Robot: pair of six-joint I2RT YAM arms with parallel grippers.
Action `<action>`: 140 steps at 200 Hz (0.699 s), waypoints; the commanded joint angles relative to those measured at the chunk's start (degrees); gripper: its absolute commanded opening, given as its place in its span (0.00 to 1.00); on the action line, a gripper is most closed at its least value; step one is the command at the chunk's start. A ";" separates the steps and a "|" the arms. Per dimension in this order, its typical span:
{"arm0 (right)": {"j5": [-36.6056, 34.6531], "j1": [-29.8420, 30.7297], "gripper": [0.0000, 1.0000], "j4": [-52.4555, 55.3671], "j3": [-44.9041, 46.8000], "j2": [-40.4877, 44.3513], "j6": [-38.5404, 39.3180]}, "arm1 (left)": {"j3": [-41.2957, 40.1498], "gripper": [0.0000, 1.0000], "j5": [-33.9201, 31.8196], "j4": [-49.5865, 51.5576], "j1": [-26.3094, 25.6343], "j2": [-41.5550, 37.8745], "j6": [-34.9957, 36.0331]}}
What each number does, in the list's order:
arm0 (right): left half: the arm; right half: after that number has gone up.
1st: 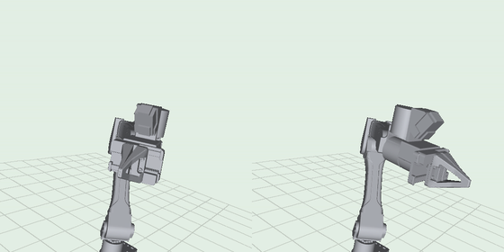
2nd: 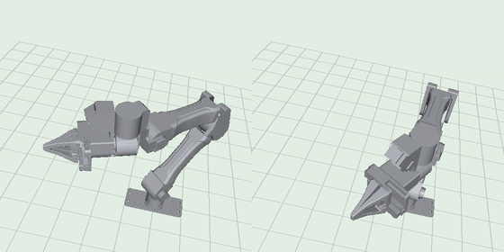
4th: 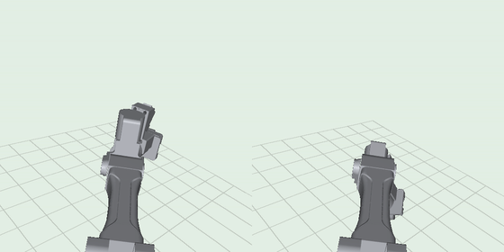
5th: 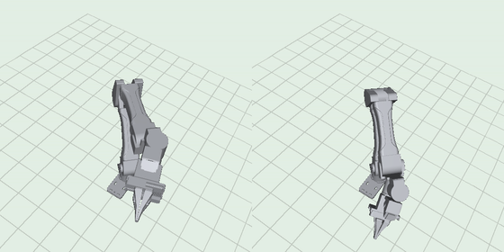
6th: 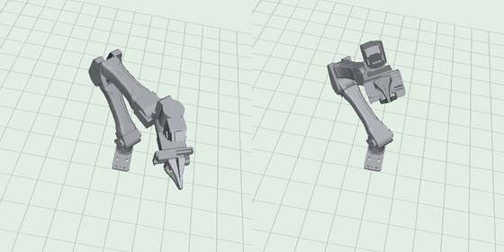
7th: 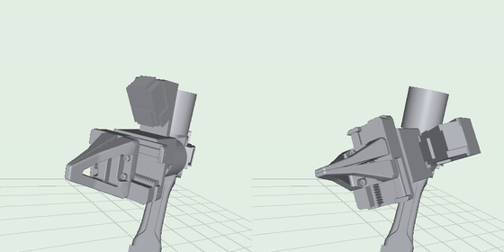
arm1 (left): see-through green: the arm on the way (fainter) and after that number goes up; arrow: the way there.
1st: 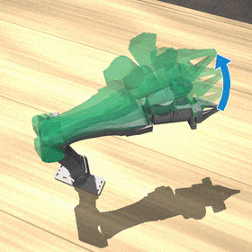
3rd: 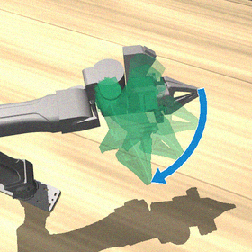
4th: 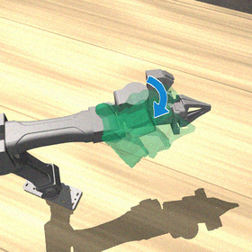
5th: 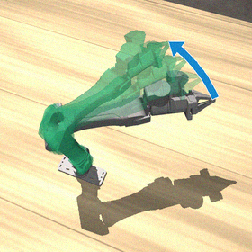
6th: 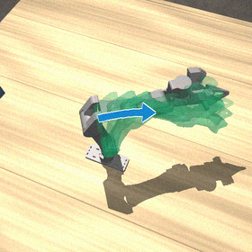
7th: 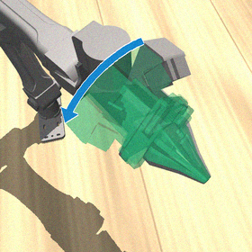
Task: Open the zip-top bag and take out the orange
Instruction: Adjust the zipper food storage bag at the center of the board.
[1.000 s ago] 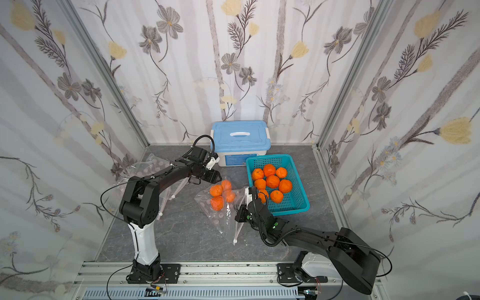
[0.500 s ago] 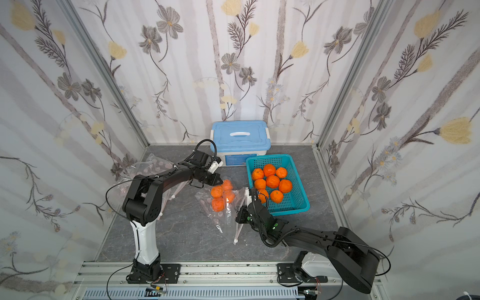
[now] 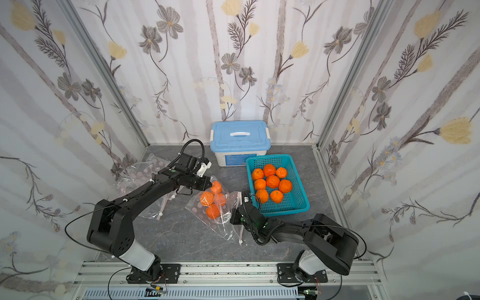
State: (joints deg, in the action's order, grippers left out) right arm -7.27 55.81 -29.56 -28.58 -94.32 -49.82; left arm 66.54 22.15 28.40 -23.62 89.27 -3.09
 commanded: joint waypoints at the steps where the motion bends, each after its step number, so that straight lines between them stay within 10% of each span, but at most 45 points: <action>1: -2.24 0.06 0.00 -5.35 -0.24 -2.89 -2.67 | -2.20 0.00 -4.21 4.32 -0.03 -5.25 -0.95; 68: -0.69 0.15 0.00 -13.19 -2.65 -12.55 -4.50 | -3.06 0.00 -5.65 13.24 -0.03 -19.42 -0.94; 124: 3.36 -1.01 0.02 -20.98 -2.33 -18.50 -5.85 | -2.74 0.00 8.92 18.75 -0.86 -27.08 0.63; 140: 3.57 -1.27 0.02 -21.68 -2.46 -19.17 -6.08 | -6.06 0.18 6.07 16.52 -0.99 -28.74 2.58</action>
State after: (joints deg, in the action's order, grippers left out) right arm -5.43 54.98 -46.19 -30.98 -112.46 -53.87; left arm 63.44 26.04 45.41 -24.36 62.41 -3.14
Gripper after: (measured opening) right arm 0.048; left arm 0.070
